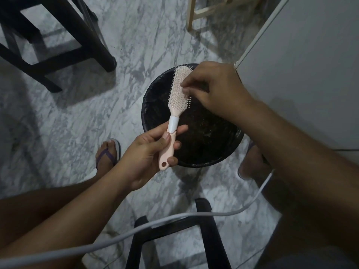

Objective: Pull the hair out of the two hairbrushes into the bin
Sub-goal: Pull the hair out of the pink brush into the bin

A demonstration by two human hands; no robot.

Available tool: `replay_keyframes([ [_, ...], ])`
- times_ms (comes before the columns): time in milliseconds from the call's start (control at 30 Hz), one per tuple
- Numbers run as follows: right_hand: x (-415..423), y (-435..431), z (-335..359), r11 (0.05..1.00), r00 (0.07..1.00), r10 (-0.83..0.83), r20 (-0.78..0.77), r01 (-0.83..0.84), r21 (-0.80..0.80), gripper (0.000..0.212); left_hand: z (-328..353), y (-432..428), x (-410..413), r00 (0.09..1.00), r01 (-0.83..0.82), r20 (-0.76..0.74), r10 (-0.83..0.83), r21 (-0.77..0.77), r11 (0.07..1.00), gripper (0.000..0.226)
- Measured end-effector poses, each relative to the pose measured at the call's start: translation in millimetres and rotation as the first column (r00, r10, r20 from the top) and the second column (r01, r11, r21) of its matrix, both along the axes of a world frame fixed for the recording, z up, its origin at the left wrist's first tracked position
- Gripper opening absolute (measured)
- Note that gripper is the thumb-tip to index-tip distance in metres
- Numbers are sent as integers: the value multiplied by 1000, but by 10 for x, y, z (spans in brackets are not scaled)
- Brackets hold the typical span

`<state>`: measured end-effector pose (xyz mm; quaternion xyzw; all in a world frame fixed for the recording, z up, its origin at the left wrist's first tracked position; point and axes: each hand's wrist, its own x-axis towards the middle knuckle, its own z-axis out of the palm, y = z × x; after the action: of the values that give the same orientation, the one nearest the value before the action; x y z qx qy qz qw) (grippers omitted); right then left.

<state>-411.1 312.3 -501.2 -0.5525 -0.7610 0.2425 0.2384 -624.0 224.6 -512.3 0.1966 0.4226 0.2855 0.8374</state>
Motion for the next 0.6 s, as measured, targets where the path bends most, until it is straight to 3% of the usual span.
replay_keyframes([
  [200, 69, 64, 90, 959, 954, -272, -126, 279, 46, 15, -23, -13, 30, 1000, 17, 17, -16, -24, 1000, 43],
  [267, 110, 59, 149, 974, 968, -226, -106, 227, -4, 15, -38, -29, 29, 1000, 18, 11, -18, -32, 999, 44],
  [400, -44, -88, 149, 994, 998, 37, 46, -32, -106, 17, -49, -10, 16, 1000, 1, -14, -2, -29, 1000, 43],
  [600, -167, -122, 145, 992, 973, 9, 232, 19, -121, 18, -65, -40, 16, 996, 30, -83, -27, 39, 999, 44],
])
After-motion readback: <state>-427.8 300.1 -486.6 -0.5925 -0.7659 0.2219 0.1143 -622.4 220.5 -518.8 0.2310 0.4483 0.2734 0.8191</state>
